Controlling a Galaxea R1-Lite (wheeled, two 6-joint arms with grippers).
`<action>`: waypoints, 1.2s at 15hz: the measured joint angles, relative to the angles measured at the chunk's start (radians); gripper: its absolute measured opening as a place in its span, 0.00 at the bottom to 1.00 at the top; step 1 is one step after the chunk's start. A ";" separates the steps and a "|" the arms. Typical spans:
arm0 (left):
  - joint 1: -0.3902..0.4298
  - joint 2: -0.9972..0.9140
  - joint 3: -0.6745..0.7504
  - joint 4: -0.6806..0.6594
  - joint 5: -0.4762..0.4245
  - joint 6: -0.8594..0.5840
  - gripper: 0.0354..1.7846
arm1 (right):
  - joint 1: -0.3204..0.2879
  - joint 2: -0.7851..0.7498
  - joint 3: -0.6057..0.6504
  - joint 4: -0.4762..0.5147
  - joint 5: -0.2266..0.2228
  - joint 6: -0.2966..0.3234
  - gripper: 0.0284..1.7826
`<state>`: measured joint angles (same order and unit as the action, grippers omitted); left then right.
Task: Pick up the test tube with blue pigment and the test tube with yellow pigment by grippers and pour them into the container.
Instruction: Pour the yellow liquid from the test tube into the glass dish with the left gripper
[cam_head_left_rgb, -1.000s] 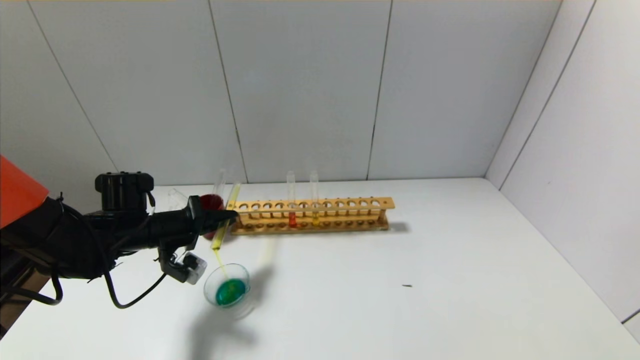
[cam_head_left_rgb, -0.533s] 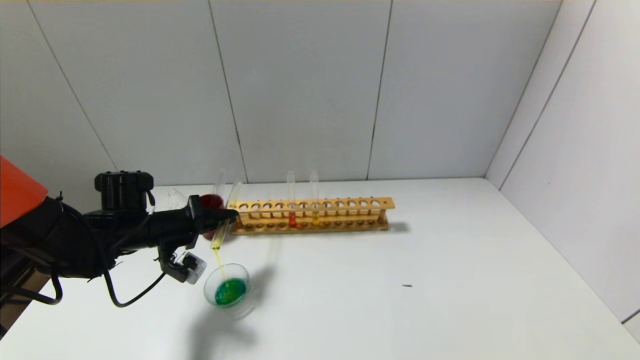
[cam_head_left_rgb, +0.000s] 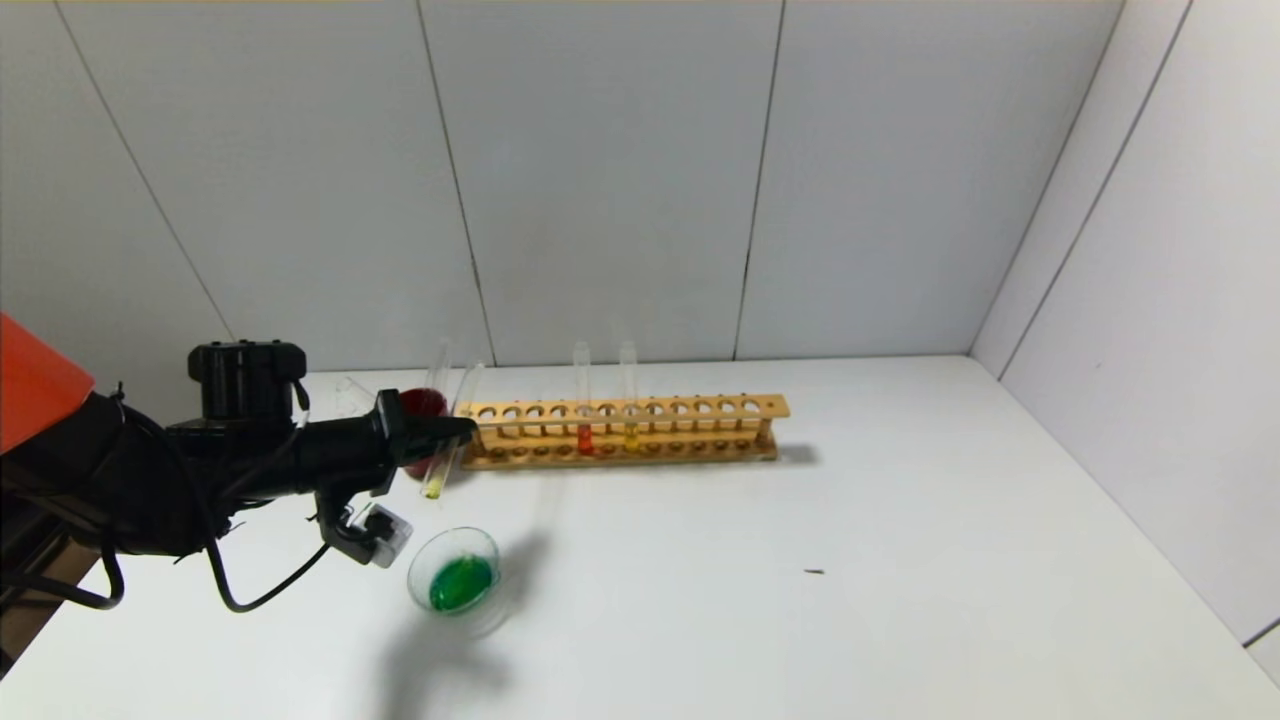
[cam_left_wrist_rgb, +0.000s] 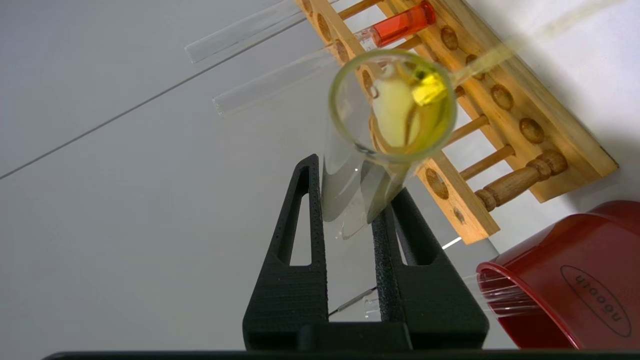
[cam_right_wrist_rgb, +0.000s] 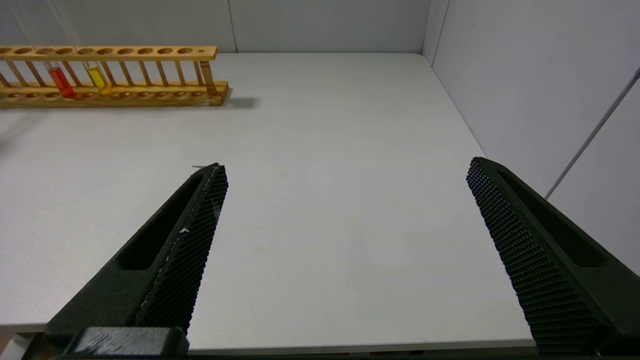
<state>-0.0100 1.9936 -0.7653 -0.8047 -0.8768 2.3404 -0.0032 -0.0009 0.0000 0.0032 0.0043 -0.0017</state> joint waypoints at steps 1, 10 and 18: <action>0.000 0.000 0.000 0.000 0.000 0.005 0.16 | 0.000 0.000 0.000 0.000 0.000 0.000 0.98; -0.001 -0.016 0.004 -0.045 0.011 0.043 0.16 | 0.000 0.000 0.000 0.000 0.000 0.000 0.98; -0.013 -0.030 -0.019 -0.101 0.027 0.061 0.16 | 0.000 0.000 0.000 0.000 0.000 0.000 0.98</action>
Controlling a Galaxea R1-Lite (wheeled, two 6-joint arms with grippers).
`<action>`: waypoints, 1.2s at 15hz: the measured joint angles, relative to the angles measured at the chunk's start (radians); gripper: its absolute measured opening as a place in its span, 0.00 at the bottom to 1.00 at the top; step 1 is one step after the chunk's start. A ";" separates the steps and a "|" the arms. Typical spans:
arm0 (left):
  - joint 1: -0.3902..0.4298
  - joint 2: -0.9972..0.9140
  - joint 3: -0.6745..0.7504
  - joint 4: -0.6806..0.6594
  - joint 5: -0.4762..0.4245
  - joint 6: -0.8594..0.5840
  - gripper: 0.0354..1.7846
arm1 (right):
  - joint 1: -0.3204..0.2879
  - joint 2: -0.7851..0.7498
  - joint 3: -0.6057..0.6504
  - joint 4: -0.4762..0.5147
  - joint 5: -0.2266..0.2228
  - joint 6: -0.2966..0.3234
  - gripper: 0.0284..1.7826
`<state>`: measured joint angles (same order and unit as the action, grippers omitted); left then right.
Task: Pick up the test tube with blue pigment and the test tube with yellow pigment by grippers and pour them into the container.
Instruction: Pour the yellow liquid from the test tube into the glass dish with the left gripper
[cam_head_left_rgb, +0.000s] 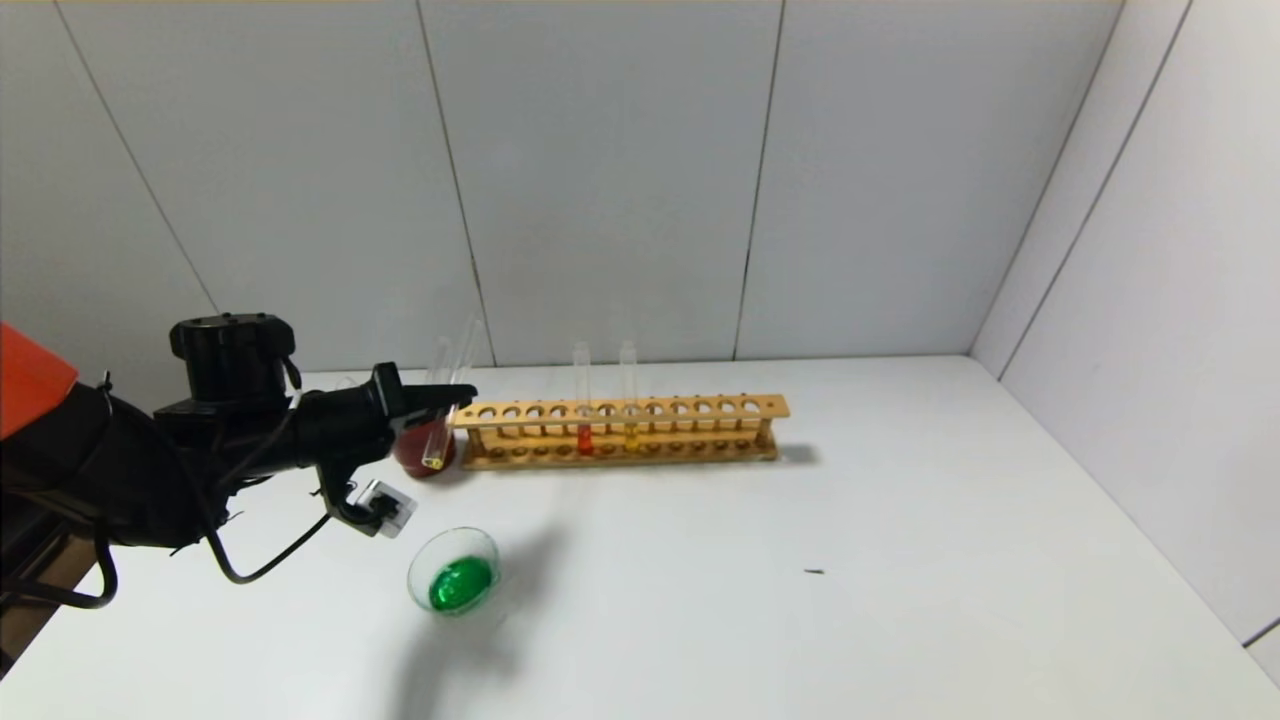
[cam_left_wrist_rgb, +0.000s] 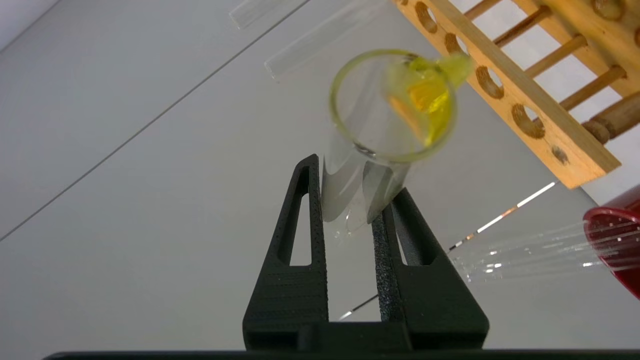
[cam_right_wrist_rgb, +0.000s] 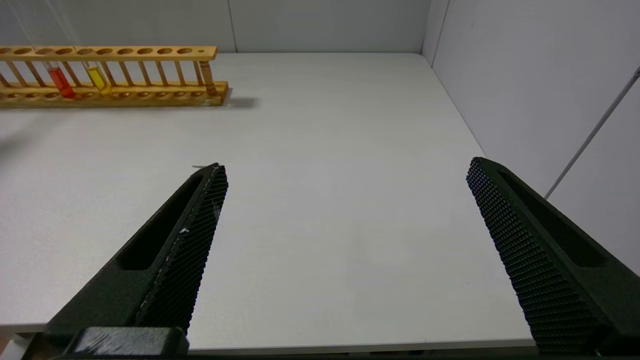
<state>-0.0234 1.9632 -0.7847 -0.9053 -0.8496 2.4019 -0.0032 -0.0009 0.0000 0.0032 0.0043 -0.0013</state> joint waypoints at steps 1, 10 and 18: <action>-0.002 0.000 0.000 0.000 0.000 0.000 0.16 | 0.000 0.000 0.000 0.000 0.000 0.000 0.98; -0.006 -0.039 0.000 -0.027 -0.007 0.004 0.16 | 0.000 0.000 0.000 0.000 0.000 0.000 0.98; -0.004 -0.065 0.000 -0.026 -0.012 -0.002 0.16 | 0.000 0.000 0.000 0.000 0.000 0.000 0.98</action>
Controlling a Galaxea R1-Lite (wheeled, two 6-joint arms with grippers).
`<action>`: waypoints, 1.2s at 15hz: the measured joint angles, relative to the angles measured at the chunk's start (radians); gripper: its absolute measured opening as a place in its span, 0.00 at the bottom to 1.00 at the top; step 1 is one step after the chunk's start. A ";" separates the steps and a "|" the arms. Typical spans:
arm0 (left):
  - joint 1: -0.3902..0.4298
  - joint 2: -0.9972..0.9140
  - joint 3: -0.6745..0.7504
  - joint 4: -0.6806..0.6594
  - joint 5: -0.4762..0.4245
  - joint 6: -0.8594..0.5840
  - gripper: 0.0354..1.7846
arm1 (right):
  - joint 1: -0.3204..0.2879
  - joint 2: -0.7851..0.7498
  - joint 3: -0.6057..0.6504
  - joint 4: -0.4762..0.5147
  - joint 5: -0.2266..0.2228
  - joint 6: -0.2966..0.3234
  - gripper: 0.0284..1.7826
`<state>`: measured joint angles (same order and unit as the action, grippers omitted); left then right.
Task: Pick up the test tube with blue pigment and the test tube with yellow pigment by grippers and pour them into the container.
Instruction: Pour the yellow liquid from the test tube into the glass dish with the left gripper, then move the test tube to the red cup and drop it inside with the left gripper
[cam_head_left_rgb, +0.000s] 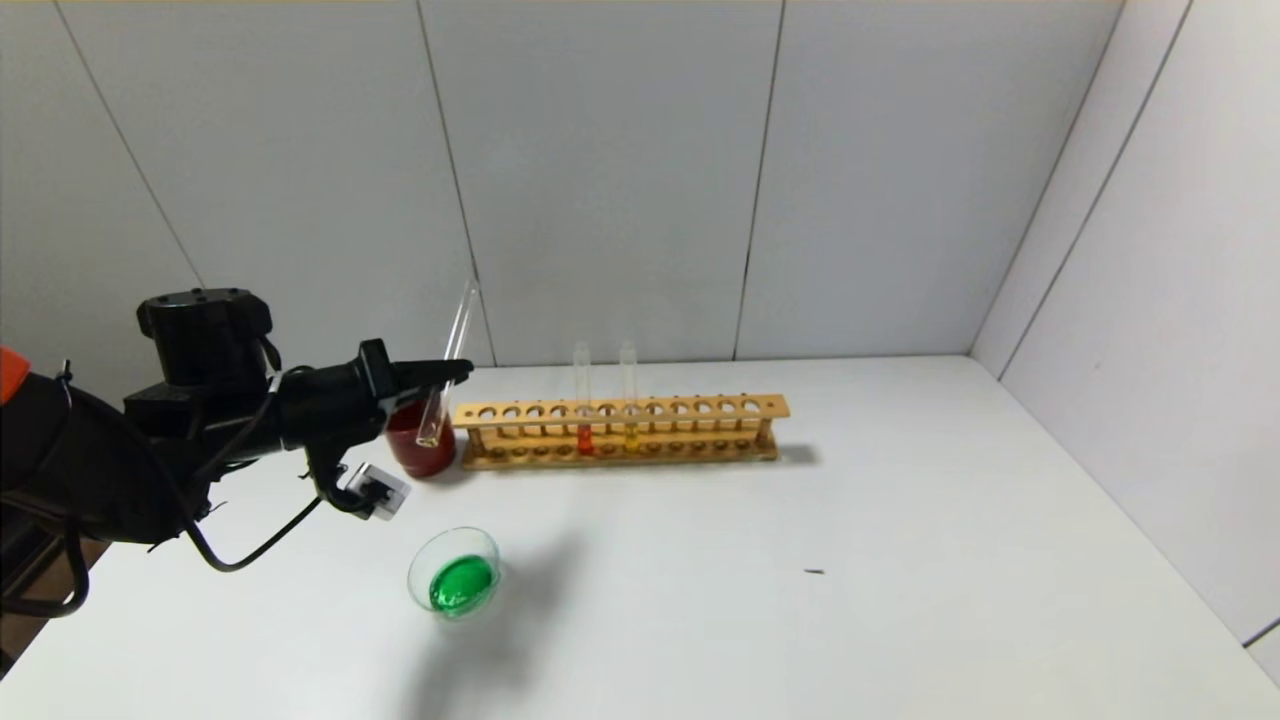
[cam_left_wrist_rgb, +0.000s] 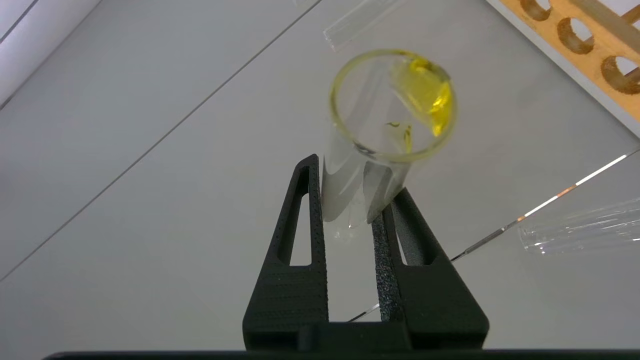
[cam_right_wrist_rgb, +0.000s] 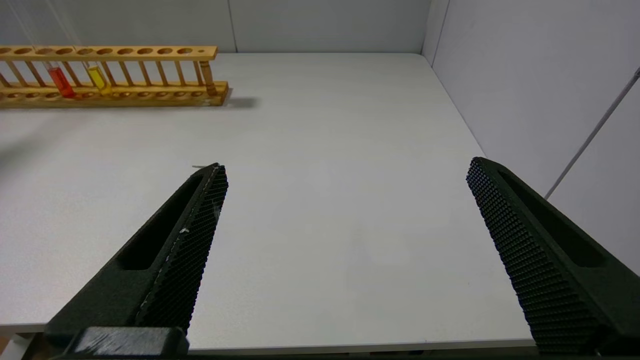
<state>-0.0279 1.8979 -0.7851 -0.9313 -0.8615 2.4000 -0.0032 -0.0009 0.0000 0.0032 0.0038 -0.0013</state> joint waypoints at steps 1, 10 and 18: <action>0.000 0.002 0.000 0.003 0.000 -0.005 0.16 | 0.000 0.000 0.000 0.000 0.000 0.000 0.98; 0.020 0.016 0.006 0.009 0.203 -0.627 0.16 | 0.000 0.000 0.000 0.000 0.000 0.000 0.98; 0.003 -0.147 0.008 0.220 0.439 -1.413 0.16 | 0.000 0.000 0.000 0.000 0.000 0.000 0.98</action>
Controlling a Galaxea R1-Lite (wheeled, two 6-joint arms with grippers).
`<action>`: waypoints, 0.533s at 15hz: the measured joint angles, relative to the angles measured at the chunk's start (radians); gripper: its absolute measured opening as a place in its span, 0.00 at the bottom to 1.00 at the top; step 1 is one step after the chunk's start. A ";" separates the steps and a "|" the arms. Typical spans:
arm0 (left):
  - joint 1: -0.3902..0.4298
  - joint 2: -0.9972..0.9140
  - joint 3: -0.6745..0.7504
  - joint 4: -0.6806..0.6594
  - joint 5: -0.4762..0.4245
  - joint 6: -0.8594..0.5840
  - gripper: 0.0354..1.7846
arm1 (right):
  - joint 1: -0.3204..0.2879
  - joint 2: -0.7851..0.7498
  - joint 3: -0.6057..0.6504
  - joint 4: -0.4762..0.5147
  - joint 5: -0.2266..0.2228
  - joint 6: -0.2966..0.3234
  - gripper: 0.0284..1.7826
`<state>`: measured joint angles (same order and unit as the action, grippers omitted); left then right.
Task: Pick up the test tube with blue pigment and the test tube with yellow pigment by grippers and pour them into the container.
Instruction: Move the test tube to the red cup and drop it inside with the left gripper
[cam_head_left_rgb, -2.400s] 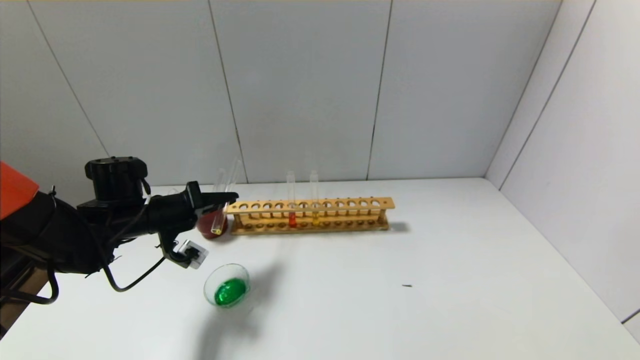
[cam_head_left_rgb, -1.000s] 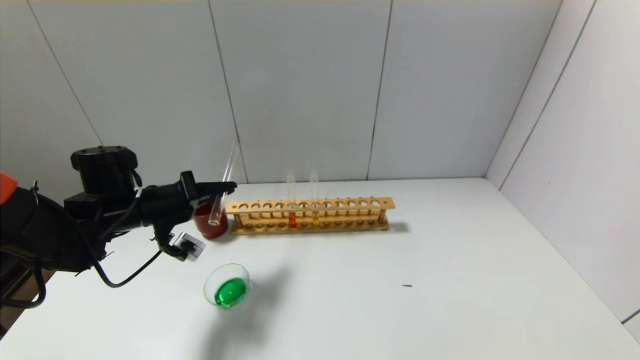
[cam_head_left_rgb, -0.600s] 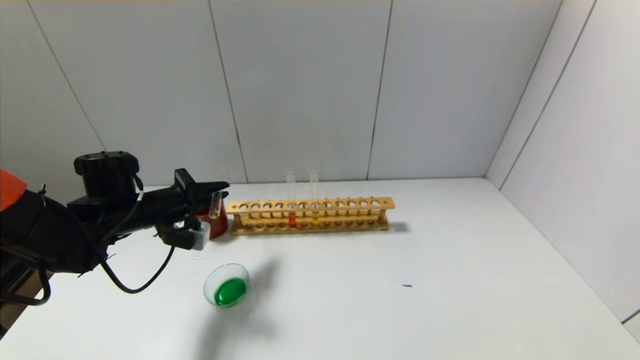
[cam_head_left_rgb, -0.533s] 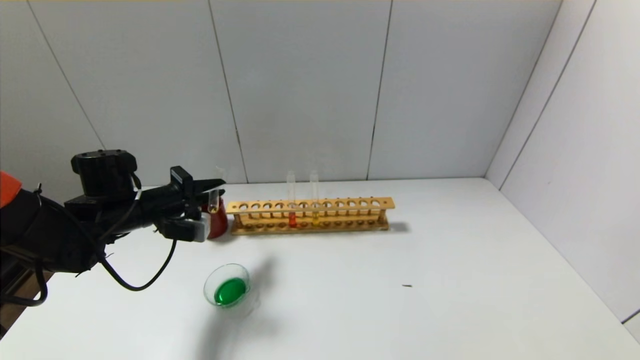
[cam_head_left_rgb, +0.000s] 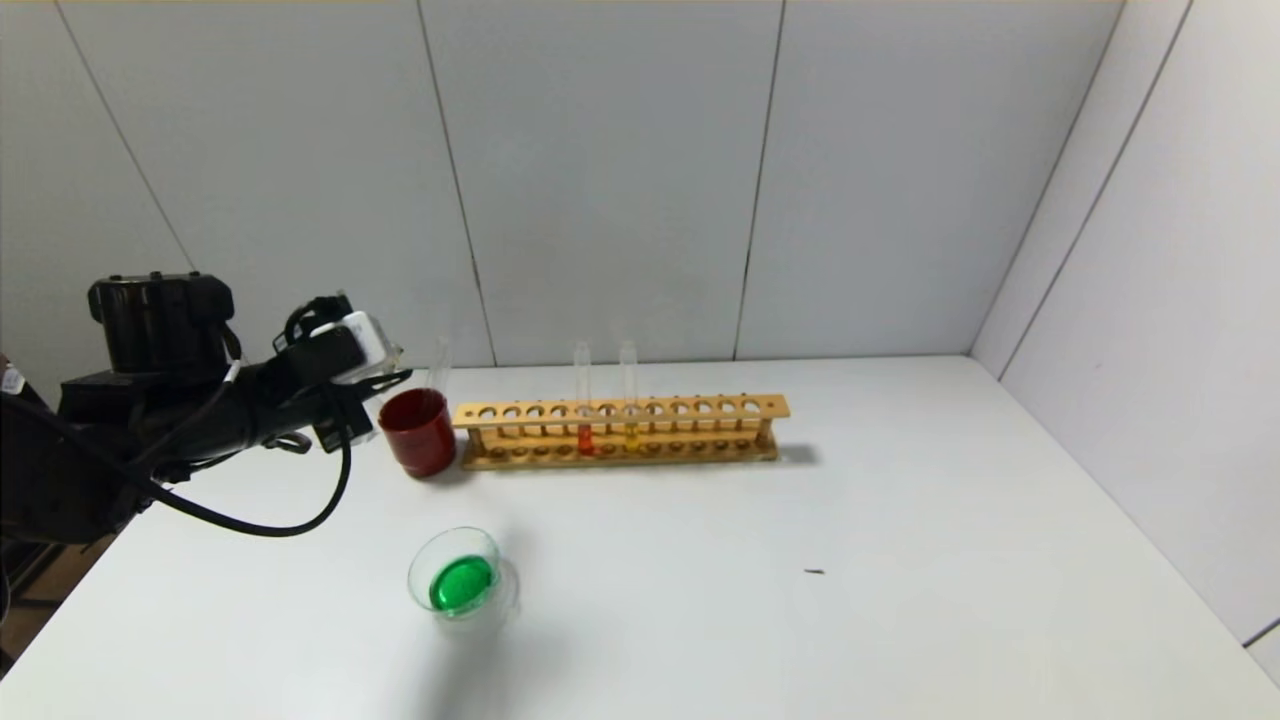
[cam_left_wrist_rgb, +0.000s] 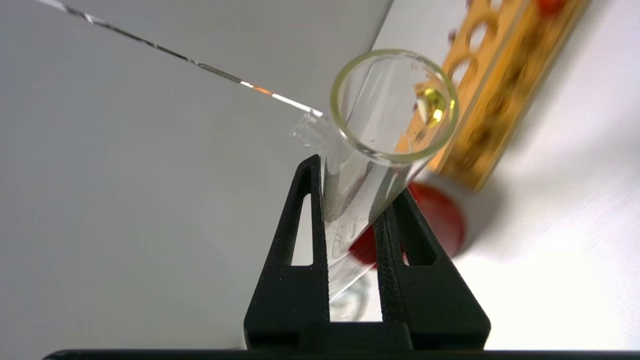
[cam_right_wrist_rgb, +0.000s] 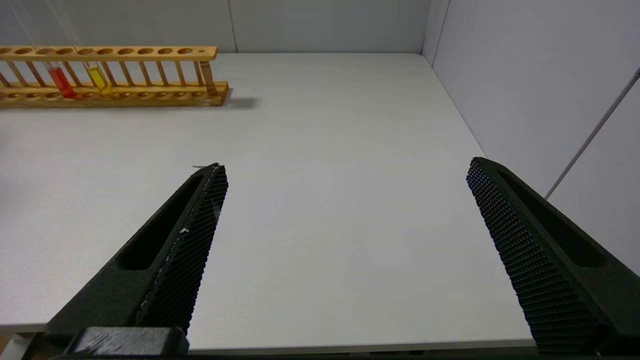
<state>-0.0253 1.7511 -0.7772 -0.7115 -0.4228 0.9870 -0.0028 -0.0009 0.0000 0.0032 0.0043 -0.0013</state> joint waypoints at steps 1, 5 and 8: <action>-0.013 -0.013 -0.007 -0.011 -0.001 -0.099 0.16 | 0.000 0.000 0.000 0.000 0.000 0.000 0.98; -0.055 -0.044 -0.047 -0.032 0.011 -0.450 0.16 | 0.000 0.000 0.000 0.000 0.000 0.000 0.98; -0.050 -0.053 -0.052 -0.040 0.096 -0.567 0.16 | 0.000 0.000 0.000 0.000 0.000 0.000 0.98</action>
<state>-0.0753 1.6981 -0.8294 -0.7515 -0.3266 0.4198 -0.0032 -0.0009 0.0000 0.0032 0.0038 -0.0013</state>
